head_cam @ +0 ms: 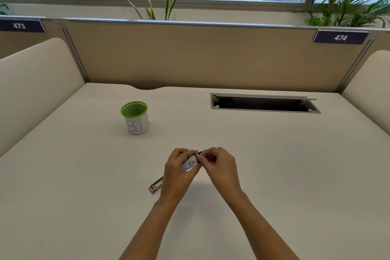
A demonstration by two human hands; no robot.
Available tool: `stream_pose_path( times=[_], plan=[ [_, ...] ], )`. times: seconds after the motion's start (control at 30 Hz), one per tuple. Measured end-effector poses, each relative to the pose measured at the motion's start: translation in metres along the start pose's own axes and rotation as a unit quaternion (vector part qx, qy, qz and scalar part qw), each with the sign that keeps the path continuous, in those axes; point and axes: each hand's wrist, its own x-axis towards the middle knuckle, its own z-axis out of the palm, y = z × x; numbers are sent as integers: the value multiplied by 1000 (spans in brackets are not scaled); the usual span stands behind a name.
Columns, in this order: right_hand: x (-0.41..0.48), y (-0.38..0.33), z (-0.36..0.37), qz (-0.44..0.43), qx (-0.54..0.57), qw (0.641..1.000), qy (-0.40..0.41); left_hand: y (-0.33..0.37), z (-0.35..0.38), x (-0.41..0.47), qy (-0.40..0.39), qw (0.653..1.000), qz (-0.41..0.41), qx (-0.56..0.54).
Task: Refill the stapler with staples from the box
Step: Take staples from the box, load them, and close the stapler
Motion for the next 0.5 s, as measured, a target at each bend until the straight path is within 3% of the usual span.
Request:
stream_pose_path(
  times=[0.5],
  plan=[
    [2,-4,1,-6,-117,993,21,2,2,-2,3,1000,0,17]
  ],
)
